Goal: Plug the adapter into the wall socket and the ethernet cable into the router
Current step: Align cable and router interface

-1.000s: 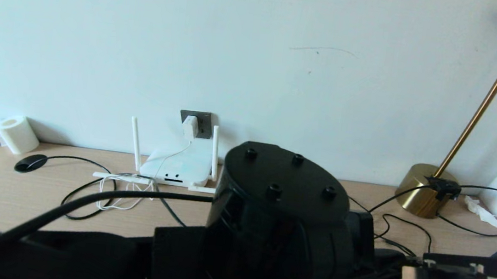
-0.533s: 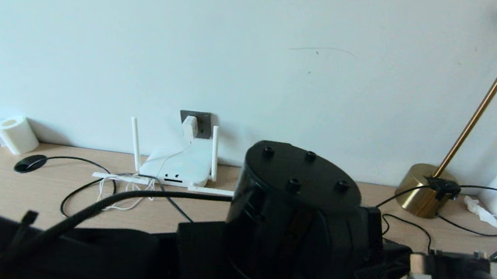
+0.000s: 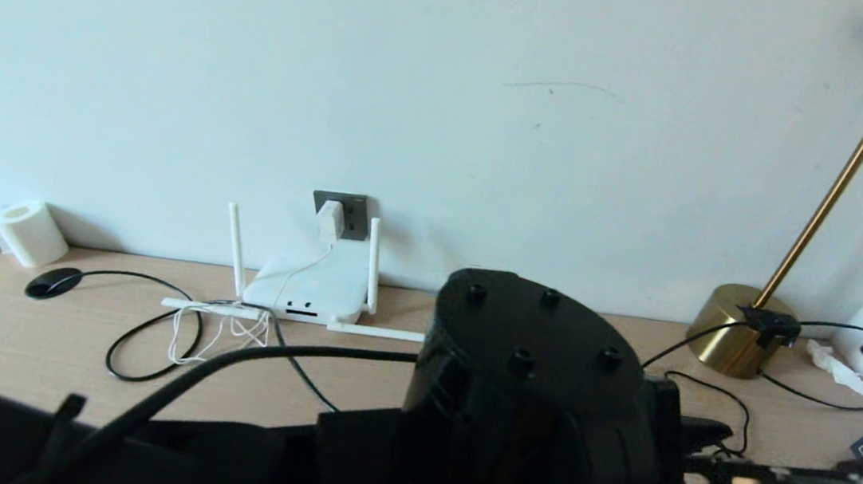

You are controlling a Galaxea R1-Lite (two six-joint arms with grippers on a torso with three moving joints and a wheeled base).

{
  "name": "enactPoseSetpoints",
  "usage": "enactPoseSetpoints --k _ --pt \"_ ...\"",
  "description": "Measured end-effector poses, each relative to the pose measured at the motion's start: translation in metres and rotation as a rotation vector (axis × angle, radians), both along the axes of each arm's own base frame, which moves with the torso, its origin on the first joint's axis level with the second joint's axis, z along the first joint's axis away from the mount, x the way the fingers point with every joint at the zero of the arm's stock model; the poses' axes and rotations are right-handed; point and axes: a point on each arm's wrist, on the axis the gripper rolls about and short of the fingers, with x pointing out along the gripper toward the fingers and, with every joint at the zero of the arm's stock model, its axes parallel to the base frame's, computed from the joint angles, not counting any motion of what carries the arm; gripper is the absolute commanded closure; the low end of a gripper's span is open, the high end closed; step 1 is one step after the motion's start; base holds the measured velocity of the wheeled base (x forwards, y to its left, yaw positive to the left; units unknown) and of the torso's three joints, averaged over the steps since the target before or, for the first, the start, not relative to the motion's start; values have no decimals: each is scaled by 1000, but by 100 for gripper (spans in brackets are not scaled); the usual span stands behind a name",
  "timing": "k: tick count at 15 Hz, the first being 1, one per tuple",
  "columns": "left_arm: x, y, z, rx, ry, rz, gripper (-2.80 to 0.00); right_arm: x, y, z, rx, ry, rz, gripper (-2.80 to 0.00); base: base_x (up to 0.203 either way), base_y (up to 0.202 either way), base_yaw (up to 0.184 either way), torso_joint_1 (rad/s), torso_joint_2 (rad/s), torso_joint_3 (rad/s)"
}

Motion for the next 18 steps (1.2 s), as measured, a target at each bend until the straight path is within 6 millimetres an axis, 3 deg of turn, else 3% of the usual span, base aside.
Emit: enactPoseSetpoints --k 4,6,9,13,15,18 --pt "-4 12 0 -26 -49 1 -280 1 -1 -1 27 99 -68 0 0 0 0 0 0 0" --pt "-1 22 1 -43 -67 20 -280 4 -1 8 82 178 -103 0 0 0 0 0 0 0" --pt "24 43 9 -97 -100 43 -280 21 1 34 197 329 -152 0 0 0 0 0 0 0" --pt "71 72 19 -176 -181 33 -280 61 10 56 284 521 -122 0 0 0 0 0 0 0" --pt "87 81 24 -209 -227 -5 -280 76 14 59 313 629 -84 0 0 0 0 0 0 0" --pt "92 83 26 -207 -302 -93 -280 86 18 55 309 662 -71 0 0 0 0 0 0 0"
